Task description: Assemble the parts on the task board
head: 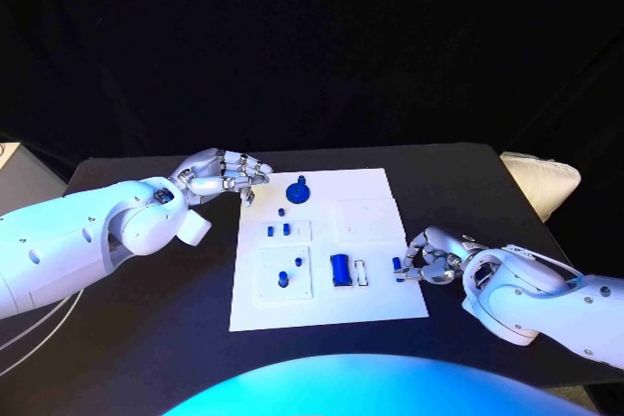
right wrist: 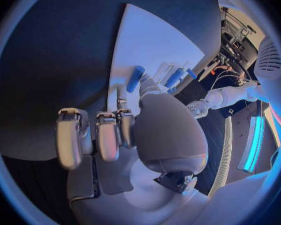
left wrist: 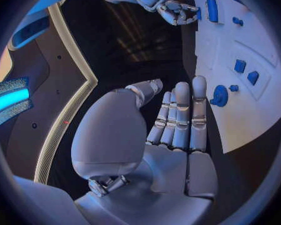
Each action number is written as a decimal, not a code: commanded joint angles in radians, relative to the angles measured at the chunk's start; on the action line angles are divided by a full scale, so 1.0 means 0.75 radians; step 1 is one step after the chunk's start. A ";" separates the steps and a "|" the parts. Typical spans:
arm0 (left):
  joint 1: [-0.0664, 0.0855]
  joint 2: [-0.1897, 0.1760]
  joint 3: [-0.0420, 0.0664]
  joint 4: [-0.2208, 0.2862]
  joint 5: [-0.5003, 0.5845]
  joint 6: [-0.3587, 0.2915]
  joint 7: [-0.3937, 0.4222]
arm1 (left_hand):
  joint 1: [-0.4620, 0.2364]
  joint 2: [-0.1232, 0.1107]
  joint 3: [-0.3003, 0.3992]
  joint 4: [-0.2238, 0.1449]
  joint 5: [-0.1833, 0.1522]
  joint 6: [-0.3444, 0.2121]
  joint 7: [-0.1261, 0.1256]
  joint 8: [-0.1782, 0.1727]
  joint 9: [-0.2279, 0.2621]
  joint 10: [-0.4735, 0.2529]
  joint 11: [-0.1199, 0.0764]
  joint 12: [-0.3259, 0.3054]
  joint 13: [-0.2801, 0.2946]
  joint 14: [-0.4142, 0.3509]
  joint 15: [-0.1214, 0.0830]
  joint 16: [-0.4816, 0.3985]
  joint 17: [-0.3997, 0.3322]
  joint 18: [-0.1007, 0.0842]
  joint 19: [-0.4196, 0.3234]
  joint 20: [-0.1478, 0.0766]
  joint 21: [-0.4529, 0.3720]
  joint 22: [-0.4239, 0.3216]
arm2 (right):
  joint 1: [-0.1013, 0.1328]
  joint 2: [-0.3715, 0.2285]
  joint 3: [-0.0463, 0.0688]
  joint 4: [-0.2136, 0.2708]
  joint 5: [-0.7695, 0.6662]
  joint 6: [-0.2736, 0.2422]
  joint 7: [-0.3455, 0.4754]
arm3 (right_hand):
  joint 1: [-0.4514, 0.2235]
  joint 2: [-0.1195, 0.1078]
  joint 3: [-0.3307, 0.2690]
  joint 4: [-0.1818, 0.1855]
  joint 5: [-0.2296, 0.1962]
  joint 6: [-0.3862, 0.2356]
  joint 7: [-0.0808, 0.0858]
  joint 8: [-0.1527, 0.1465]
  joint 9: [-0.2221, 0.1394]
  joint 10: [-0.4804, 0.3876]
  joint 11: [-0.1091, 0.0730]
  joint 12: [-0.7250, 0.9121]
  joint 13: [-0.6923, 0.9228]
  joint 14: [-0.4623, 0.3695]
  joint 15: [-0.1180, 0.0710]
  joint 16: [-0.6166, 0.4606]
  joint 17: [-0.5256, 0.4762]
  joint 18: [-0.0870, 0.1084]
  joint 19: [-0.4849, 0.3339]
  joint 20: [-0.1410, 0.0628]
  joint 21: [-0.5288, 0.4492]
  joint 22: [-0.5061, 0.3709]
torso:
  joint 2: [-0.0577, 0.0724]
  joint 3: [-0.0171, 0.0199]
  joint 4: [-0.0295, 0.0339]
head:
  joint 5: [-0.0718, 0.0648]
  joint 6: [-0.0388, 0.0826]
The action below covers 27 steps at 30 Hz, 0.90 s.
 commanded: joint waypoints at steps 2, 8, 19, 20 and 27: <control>0.000 0.000 0.000 0.004 0.012 0.024 0.015 | -0.014 0.003 0.000 -0.002 0.008 -0.010 0.012 0.008 -0.002 -0.007 -0.003 -0.004 -0.002 -0.004 0.008 -0.005 -0.002 0.009 -0.002 0.007 -0.008 -0.002 | -0.005 0.008 -0.001 -0.008 -0.080 0.068 -0.057 | 0.006 0.012 0.001 -0.007 0.000 0.012 0.001 0.006 0.000 0.054 -0.011 0.005 0.255 0.119 -0.004 0.005 0.266 0.007 0.110 0.004 0.006 0.316 | 0.000 0.0008 -0.0013 | 0.002 0.000; 0.000 -0.002 0.000 0.004 0.012 0.026 0.015 | -0.014 0.003 0.000 -0.002 0.008 -0.010 0.012 0.008 -0.002 -0.007 -0.003 -0.004 -0.002 -0.004 0.008 -0.005 -0.002 0.009 -0.002 0.007 -0.008 -0.002 | -0.019 0.038 -0.001 -0.017 -0.108 0.092 -0.067 | 0.034 0.009 0.006 -0.012 0.001 0.017 -0.003 0.013 0.001 0.056 -0.015 0.007 0.256 0.120 -0.007 0.007 0.269 0.007 0.110 0.001 0.008 0.316 | 0.001 0.0021 -0.0012 | 0.003 0.000; 0.000 -0.004 0.000 0.004 0.012 0.027 0.014 | -0.014 0.003 0.000 -0.002 0.008 -0.010 0.012 0.008 -0.002 -0.007 -0.003 -0.004 -0.002 -0.004 0.008 -0.005 -0.002 0.009 -0.002 0.007 -0.008 -0.002 | -0.035 0.073 -0.001 -0.034 -0.143 0.115 -0.092 | 0.206 0.037 0.141 -0.017 0.089 0.013 -0.009 0.004 -0.017 0.053 -0.023 0.003 0.255 0.120 -0.015 0.007 0.271 0.006 0.111 -0.008 0.008 0.317 | 0.000 0.0001 -0.0012 | 0.001 0.000; 0.000 -0.004 0.000 0.004 0.012 0.027 0.014 | -0.014 0.003 0.000 -0.002 0.008 -0.010 0.012 0.008 -0.002 -0.007 -0.003 -0.004 -0.002 -0.004 0.008 -0.005 -0.002 0.009 -0.002 0.007 -0.008 -0.002 | -0.035 0.074 -0.001 -0.034 -0.144 0.116 -0.093 | 0.208 0.036 0.151 -0.015 0.092 0.013 -0.009 0.004 -0.018 0.053 -0.023 0.003 0.255 0.120 -0.015 0.007 0.271 0.006 0.111 -0.009 0.009 0.317 | -0.001 -0.0002 -0.0017 | 0.000 0.000; 0.000 -0.004 0.000 0.004 0.012 0.033 0.011 | -0.014 0.003 0.000 -0.002 0.008 -0.010 0.012 0.008 -0.002 -0.007 -0.003 -0.004 -0.002 -0.004 0.008 -0.005 -0.002 0.009 -0.002 0.007 -0.008 -0.002 | -0.036 0.082 -0.001 -0.044 -0.149 0.115 -0.106 | 0.203 -0.010 0.328 -0.014 0.240 0.031 -0.014 0.003 -0.030 0.054 -0.028 0.005 0.257 0.121 -0.019 0.008 0.275 0.005 0.113 -0.013 0.016 0.319 | -0.002 -0.0005 -0.0009 | -0.003 0.000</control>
